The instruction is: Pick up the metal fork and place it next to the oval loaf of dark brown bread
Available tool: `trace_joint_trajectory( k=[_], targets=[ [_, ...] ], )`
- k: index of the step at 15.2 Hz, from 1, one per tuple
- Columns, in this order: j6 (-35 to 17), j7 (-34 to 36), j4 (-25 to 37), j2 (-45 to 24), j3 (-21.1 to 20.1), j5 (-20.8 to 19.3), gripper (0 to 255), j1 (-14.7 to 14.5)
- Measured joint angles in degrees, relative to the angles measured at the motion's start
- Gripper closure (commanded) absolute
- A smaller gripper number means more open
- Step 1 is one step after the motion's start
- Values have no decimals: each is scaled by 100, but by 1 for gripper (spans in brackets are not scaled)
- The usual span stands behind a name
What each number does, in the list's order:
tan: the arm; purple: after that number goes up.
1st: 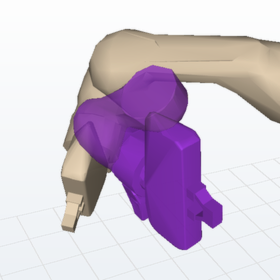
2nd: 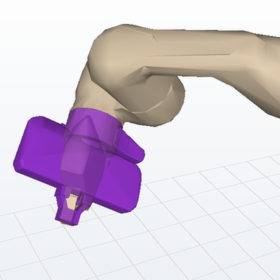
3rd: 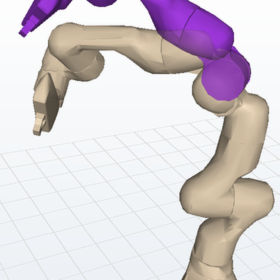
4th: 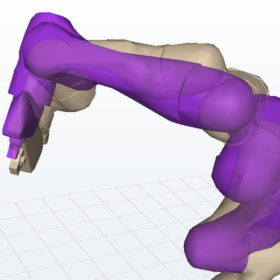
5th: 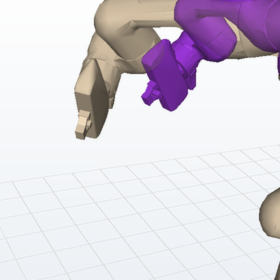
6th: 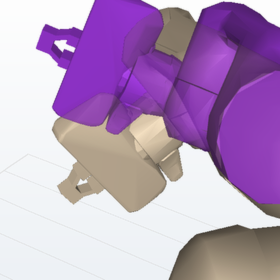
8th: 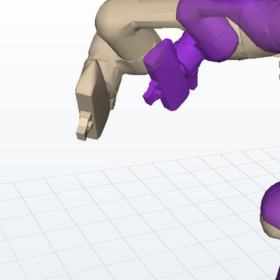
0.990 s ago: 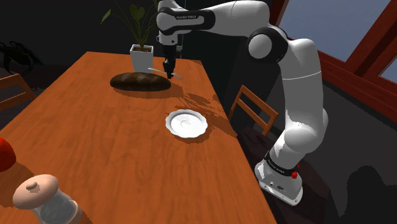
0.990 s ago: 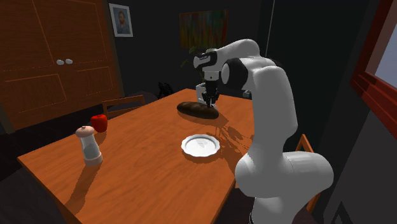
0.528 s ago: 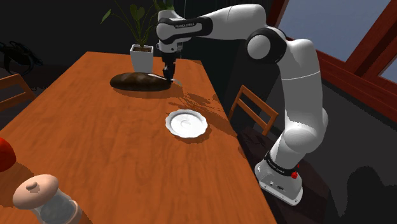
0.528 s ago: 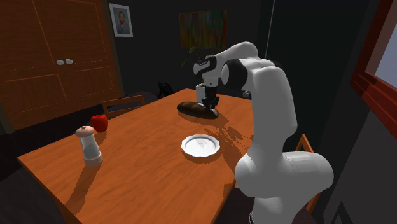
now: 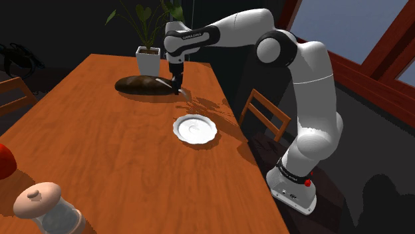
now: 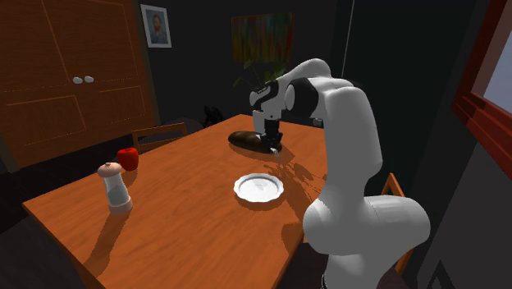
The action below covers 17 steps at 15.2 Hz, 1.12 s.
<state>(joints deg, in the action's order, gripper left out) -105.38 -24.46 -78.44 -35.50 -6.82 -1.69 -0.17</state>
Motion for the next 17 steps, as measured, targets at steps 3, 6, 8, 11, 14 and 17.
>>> trace_joint_trajectory(
  k=[3, 6, 8, 11, 14, 17],
  targets=[
    [-164, 0, -78, -81, 1, -6, 255, -6],
    [-318, -4, -175, -117, -2, -8, 255, -9],
    [-334, 2, -151, -155, -1, -13, 255, -15],
    [-331, 2, -142, -161, -2, -13, 255, -14],
    [-344, 4, -159, -169, 5, -17, 0, -8],
    [-348, 5, -168, -185, 13, -20, 0, -2]
  ],
)
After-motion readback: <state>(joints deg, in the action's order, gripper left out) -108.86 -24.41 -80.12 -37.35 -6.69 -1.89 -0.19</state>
